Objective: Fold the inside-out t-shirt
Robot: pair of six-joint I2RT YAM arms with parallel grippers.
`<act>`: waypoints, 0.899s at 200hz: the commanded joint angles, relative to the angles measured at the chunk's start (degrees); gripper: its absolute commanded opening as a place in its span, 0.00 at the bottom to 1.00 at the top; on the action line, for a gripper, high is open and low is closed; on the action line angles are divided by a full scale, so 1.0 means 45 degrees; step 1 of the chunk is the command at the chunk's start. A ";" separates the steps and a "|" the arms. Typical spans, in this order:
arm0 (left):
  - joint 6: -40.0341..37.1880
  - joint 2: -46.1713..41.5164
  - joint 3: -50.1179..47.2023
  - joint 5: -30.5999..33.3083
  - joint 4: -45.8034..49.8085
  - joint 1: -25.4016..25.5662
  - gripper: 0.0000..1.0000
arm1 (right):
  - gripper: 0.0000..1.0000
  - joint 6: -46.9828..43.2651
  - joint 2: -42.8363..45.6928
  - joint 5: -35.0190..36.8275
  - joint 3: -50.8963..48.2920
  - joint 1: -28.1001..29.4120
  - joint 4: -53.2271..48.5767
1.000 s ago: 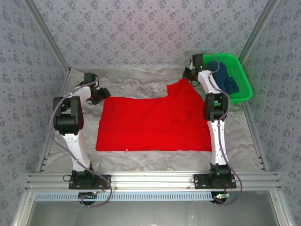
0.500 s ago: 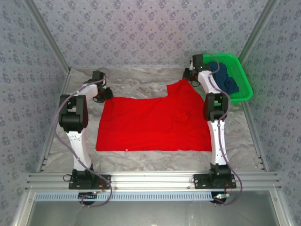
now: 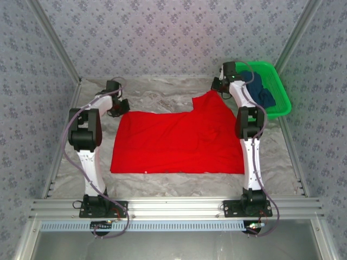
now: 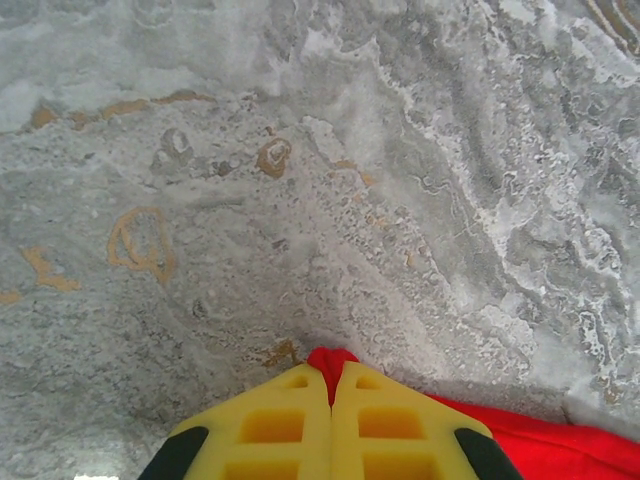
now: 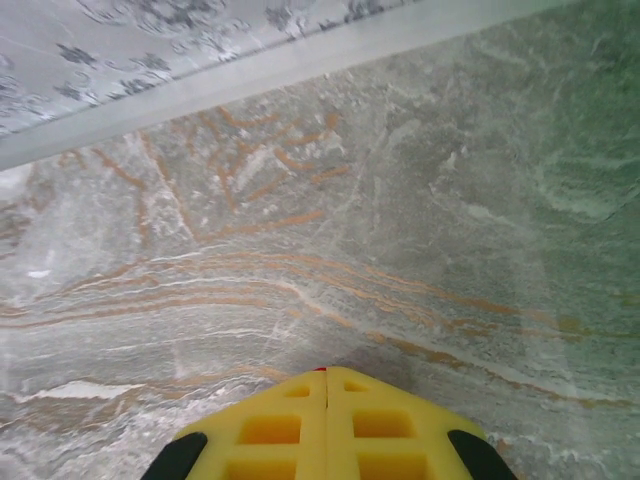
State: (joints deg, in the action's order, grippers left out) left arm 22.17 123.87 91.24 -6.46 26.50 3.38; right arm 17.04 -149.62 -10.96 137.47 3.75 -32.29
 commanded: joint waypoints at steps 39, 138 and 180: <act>0.0827 -0.2516 -0.2099 -0.0907 -0.1816 -0.0573 0.00 | 0.00 -0.0964 0.4282 -0.2331 -0.4247 -0.0695 0.3294; 0.1973 -0.5632 -0.5874 -0.2063 -0.3976 -0.0555 0.00 | 0.00 -0.2284 0.9448 -0.5367 -1.1370 -0.0846 0.5897; 0.2206 -0.7712 -0.8194 -0.1542 -0.4229 -0.0547 0.00 | 0.00 -0.2585 1.2442 -0.4007 -1.4695 -0.0825 0.5120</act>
State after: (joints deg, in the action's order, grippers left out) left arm 30.83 94.67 59.13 -14.22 9.65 0.75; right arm 7.62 -101.19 -32.34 77.25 -0.08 -8.16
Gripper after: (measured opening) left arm 0.042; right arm 0.062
